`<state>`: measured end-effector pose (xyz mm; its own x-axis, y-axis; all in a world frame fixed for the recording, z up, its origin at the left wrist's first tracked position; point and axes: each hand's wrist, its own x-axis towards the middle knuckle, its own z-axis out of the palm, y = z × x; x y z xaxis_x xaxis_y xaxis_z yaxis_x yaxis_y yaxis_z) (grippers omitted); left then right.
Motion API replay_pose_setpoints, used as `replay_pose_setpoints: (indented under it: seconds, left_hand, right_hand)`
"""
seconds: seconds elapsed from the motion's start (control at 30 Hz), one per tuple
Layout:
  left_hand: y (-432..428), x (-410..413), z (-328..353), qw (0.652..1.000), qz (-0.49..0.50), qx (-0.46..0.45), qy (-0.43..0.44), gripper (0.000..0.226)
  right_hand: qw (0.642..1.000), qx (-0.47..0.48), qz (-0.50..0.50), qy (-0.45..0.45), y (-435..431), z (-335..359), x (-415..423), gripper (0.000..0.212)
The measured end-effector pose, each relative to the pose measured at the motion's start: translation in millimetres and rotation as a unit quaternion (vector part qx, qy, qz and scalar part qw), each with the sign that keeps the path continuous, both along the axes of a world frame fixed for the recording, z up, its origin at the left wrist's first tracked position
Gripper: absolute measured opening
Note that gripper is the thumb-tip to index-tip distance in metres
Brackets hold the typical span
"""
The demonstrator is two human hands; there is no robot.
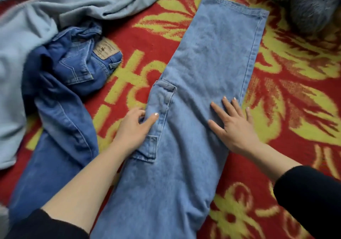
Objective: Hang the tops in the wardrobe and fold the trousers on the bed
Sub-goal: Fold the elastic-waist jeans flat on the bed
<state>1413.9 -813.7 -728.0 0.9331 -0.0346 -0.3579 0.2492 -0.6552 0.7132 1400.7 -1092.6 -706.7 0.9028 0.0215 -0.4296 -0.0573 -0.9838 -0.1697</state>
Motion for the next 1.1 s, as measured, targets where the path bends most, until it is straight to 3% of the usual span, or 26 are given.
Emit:
replay_pose_setpoints:
  seconds: [0.1, 0.27, 0.37, 0.47, 0.53, 0.67, 0.83, 0.97, 1.1]
  left_hand:
    - [18, -57, 7, 0.998, 0.033, 0.041, -0.038, 0.032]
    - [47, -135, -2, 0.999, 0.009, 0.024, 0.043, 0.04]
    - [56, -164, 1, 0.998, -0.009, 0.019, 0.051, 0.033]
    - [73, -176, 17, 0.976, 0.09, -0.134, 0.145, 0.029]
    - [87, -184, 24, 0.969, 0.109, -0.148, 0.168, 0.033]
    - [99, -221, 30, 0.971, 0.057, -0.143, 0.184, 0.018]
    - [117, -289, 26, 0.981, 0.079, -0.081, 0.16, 0.027]
    - [127, -317, 23, 0.972, 0.084, -0.117, 0.184, 0.032]
    - [136, -328, 21, 0.968, 0.062, -0.131, 0.205, 0.016]
  right_hand:
    - [1.0, 0.01, -0.022, -0.001, 15, 8, -48, 0.062]
    - [0.992, 0.073, -0.099, 0.007, 58, 12, -127, 0.058]
    - [0.986, 0.091, -0.138, 0.004, 84, 6, -172, 0.059]
    - [0.981, 0.087, -0.173, 0.0, 105, 4, -203, 0.056]
    - [0.978, 0.092, -0.188, 0.013, 119, 6, -221, 0.057]
    - [0.966, 0.126, -0.223, 0.014, 149, 10, -261, 0.062]
    - [0.879, 0.258, -0.4, -0.016, 182, 10, -331, 0.07]
    - [0.809, 0.288, -0.511, 0.039, 194, 9, -367, 0.029]
    - [0.751, 0.376, -0.54, 0.061, 193, 9, -375, 0.033]
